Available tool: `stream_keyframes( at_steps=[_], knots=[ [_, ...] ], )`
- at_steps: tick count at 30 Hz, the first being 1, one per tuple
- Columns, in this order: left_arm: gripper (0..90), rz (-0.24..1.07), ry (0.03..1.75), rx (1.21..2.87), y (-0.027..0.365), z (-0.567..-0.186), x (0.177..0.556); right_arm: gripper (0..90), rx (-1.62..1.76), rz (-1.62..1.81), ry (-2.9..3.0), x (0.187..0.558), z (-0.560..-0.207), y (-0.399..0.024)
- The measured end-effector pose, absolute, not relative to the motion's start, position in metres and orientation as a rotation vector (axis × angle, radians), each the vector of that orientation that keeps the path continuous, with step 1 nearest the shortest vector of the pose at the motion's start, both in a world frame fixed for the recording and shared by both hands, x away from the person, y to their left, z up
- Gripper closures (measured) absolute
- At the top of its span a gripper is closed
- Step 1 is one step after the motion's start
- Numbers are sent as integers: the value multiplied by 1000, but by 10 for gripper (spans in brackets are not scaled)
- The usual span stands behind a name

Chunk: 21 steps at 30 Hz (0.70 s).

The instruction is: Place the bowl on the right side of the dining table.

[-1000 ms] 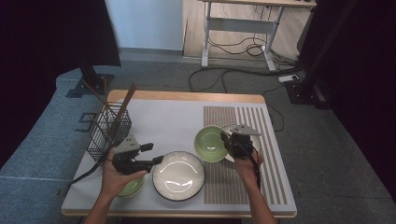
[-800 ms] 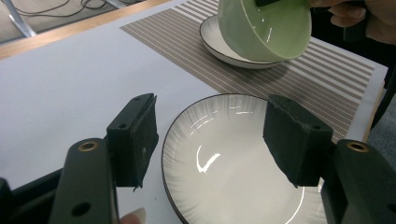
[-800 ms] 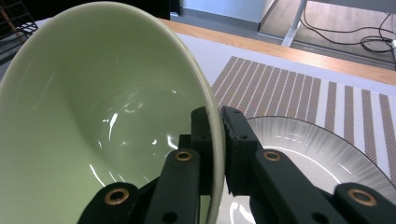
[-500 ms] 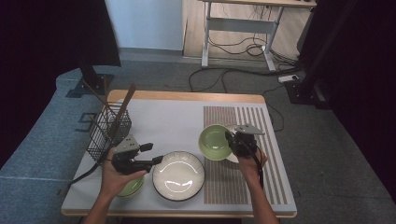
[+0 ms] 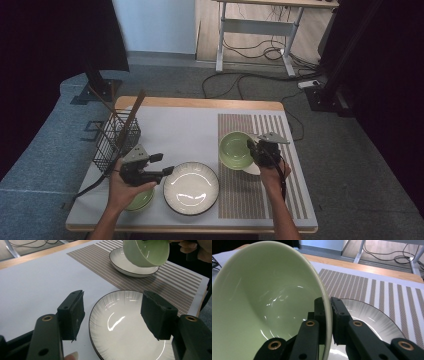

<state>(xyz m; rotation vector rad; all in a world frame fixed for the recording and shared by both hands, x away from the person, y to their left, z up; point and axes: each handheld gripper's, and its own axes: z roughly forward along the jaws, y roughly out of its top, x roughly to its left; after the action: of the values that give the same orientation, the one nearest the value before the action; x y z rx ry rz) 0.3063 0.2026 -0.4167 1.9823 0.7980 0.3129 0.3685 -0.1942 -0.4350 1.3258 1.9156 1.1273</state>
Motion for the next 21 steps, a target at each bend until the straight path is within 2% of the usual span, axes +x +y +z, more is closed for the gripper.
stream_keyframes(
  at_steps=[21],
  knots=[
    [352,302,801,1991,204,-418,307,845,1391,1091,1872,376,-442,-212]
  ],
)
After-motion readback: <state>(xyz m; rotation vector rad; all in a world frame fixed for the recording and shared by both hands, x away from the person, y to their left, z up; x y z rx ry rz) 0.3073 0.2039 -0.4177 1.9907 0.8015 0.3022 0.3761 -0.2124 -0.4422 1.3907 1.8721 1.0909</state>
